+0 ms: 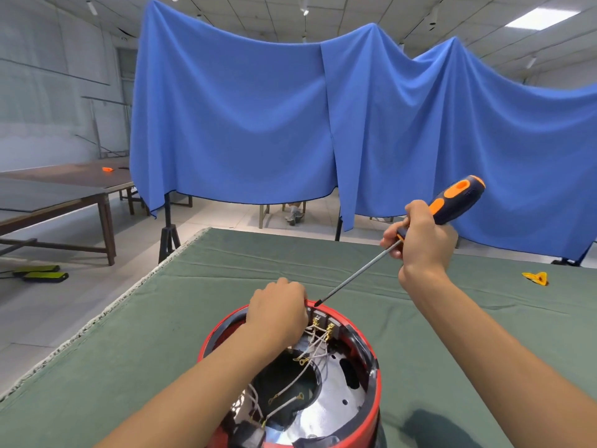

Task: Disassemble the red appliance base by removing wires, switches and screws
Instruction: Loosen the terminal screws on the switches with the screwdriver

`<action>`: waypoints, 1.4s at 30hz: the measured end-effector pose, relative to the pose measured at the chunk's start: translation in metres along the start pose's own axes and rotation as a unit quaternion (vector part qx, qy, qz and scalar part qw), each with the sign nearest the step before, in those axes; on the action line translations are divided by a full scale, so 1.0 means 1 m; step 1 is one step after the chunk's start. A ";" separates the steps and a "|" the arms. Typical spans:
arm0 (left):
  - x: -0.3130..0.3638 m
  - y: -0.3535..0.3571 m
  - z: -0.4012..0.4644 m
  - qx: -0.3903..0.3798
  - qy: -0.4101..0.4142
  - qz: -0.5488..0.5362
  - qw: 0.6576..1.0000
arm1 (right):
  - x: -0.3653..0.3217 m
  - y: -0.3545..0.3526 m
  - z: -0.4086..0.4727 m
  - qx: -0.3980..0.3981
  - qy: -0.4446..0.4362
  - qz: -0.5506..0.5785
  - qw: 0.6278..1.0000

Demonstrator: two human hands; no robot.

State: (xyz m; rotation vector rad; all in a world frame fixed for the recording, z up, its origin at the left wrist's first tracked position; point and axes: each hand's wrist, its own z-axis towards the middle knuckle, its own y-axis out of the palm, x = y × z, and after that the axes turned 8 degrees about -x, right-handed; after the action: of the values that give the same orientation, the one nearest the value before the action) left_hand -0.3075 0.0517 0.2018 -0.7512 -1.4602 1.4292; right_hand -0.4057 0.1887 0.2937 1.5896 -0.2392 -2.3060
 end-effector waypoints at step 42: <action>-0.014 0.018 0.012 -0.024 0.081 -0.054 0.995 | -0.001 0.054 -0.047 -0.162 -0.242 -0.150 0.945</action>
State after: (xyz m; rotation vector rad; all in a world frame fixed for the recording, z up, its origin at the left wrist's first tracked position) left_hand -0.3163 0.0372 0.1826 -0.7877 -1.3921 1.2255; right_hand -0.3520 0.1406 0.2945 0.9355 0.2813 -2.7659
